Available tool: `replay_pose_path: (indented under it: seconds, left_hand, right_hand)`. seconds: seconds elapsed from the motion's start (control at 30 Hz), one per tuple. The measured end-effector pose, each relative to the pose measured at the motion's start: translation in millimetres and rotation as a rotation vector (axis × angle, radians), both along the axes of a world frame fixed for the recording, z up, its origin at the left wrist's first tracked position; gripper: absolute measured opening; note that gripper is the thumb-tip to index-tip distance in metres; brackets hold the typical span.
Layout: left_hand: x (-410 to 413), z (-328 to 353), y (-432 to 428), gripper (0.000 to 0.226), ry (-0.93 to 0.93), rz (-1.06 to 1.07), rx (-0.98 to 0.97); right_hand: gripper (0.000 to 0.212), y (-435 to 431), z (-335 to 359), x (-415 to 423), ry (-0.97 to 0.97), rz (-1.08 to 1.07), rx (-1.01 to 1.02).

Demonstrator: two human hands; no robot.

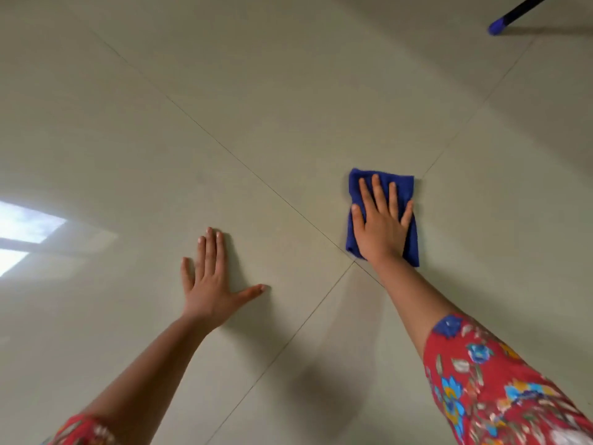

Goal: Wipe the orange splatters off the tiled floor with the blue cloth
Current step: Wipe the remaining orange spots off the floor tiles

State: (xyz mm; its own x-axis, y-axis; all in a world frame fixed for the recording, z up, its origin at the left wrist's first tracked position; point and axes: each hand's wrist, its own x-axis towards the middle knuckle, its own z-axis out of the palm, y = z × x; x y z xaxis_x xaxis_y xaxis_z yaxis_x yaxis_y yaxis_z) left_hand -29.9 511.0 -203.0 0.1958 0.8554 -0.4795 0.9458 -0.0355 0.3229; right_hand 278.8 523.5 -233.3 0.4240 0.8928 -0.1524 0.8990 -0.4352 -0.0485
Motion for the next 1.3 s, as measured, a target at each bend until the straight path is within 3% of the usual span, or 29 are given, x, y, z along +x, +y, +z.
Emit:
replay_pose_path:
  seconds: [0.07, 0.17, 0.27, 0.33, 0.43, 0.57, 0.6, 0.67, 0.73, 0.8, 0.87, 0.97, 1.07, 1.13, 1.2, 1.3]
  left_hand:
    - [-5.1, -4.1, -0.6, 0.124, 0.002, -0.025, 0.001]
    - [-4.5, -8.5, -1.2, 0.124, 0.004, -0.022, 0.011]
    - [-5.9, -10.2, 0.0, 0.128, 0.028, -0.048, 0.017]
    - [-7.2, -11.6, -1.0, 0.129, 0.024, -0.04, 0.019]
    - [-6.5, -13.2, -1.0, 0.128, 0.025, -0.043, 0.039]
    - [-8.2, -16.2, -2.1, 0.126, 0.03, -0.055, 0.045]
    - [-8.1, -14.8, -2.6, 0.124, 0.032, -0.051, 0.044]
    - [-0.8, -9.8, -8.0, 0.112, 0.03, -0.103, 0.132]
    - [21.5, -2.9, -18.4, 0.094, 0.019, -0.32, 0.299]
    - [54.1, 2.9, -31.3, 0.085, -0.002, -0.562, 0.38]
    - [85.0, 9.7, -42.7, 0.08, -0.051, -0.681, 0.357]
    - [113.8, 9.4, -60.8, 0.076, -0.134, -0.753, 0.235]
    - [121.6, 5.7, -68.3, 0.069, -0.241, -0.668, 0.115]
    - [124.5, 6.9, -71.7, 0.059, -0.372, -0.494, 0.041]
    - [127.2, 13.5, -78.7, 0.045, -0.477, -0.296, 0.004]
    - [130.8, 20.7, -88.3, 0.029, -0.471, -0.123, -0.138]
  right_hand:
    - [0.056, 38.8, 2.2, -21.6, 0.046, 0.003, 0.021]
    - [0.058, 66.7, 2.0, -86.3, 0.072, 0.294, 0.011]
    - [0.057, -1.9, 8.1, -140.3, 0.096, 0.619, 0.044]
    - [0.057, -67.4, 10.2, -122.7, 0.11, 0.69, 0.019]
    - [0.057, -104.3, 5.2, -32.5, 0.031, 0.532, -0.009]
    - [0.062, -55.4, 5.1, 26.9, 0.002, -0.051, -0.003]
    - [0.064, -45.9, 4.5, 14.9, 0.013, -0.071, 0.008]
    - [0.061, -55.9, 2.4, -20.1, 0.012, 0.124, 0.017]
    - [0.056, -113.8, 2.4, -47.0, 0.024, 0.444, 0.008]
    - [0.056, -184.5, 6.9, -42.5, 0.048, 0.569, -0.025]
    - [0.056, -228.8, 6.8, -5.2, 0.043, 0.482, -0.011]
    - [0.055, -242.4, 8.1, 65.3, -0.019, 0.128, -0.074]
    - [0.06, -206.8, 6.6, 98.7, -0.012, -0.239, -0.068]
    - [0.061, -181.9, 4.5, 95.3, -0.009, -0.355, -0.042]
    - [0.062, -177.1, 3.3, 71.0, -0.011, -0.28, -0.051]
    - [0.071, -201.6, 8.3, 18.5, 0.045, -0.042, -0.071]
